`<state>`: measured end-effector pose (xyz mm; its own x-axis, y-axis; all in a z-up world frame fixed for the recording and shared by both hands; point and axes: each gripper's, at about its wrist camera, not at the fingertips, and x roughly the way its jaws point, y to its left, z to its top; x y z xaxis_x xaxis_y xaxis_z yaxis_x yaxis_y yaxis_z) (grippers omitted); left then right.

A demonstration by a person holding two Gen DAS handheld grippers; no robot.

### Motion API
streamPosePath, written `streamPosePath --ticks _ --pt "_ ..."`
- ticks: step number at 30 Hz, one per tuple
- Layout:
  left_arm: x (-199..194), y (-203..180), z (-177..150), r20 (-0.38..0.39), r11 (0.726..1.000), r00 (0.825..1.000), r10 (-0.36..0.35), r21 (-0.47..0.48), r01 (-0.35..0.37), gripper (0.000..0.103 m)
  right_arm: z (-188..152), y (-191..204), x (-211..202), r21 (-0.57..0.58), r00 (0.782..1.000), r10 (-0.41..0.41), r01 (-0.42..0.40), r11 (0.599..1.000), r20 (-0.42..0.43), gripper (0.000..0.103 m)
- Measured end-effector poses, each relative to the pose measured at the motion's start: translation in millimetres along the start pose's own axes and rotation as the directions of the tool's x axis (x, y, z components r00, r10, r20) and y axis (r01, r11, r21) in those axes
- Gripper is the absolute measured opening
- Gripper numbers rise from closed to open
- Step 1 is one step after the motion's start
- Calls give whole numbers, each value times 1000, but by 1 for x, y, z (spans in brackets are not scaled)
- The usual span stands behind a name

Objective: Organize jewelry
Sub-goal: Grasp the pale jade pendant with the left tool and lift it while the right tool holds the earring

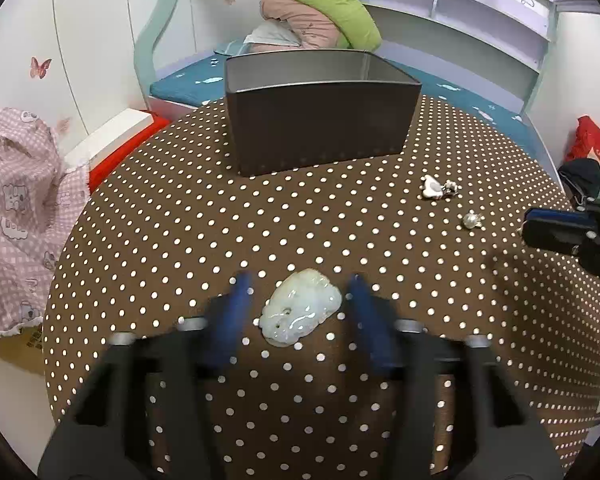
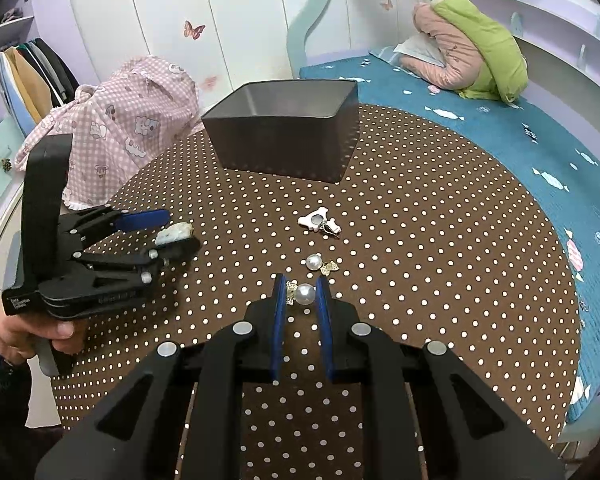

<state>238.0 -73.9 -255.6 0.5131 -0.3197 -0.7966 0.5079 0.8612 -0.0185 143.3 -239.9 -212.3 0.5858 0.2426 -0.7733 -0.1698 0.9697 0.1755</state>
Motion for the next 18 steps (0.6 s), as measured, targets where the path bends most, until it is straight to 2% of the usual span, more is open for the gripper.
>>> streamPosePath --ticks 5,11,13,14,15,18 --pt "-4 -5 -2 -15 999 999 -38 19 38 34 1 -1 -1 -2 1000 2 -2 1000 2 13" --pt "-12 -5 -10 -14 999 999 -52 6 52 33 1 0 -1 -7 1000 2 -2 1000 1 13" --pt "-17 -3 -10 -8 999 999 -54 -1 53 30 1 0 -2 -8 1000 2 -2 1000 3 13" --pt "-19 -3 -9 -3 998 998 -58 -3 58 18 1 1 -2 -8 1000 1 -1 1000 5 13" --pt "-22 -1 -8 5 998 998 -64 -3 64 10 2 1 -3 -9 1000 1 -1 1000 7 13" --pt "-31 2 -2 23 999 998 -54 4 54 8 3 2 -4 -12 1000 0 0 1000 11 13"
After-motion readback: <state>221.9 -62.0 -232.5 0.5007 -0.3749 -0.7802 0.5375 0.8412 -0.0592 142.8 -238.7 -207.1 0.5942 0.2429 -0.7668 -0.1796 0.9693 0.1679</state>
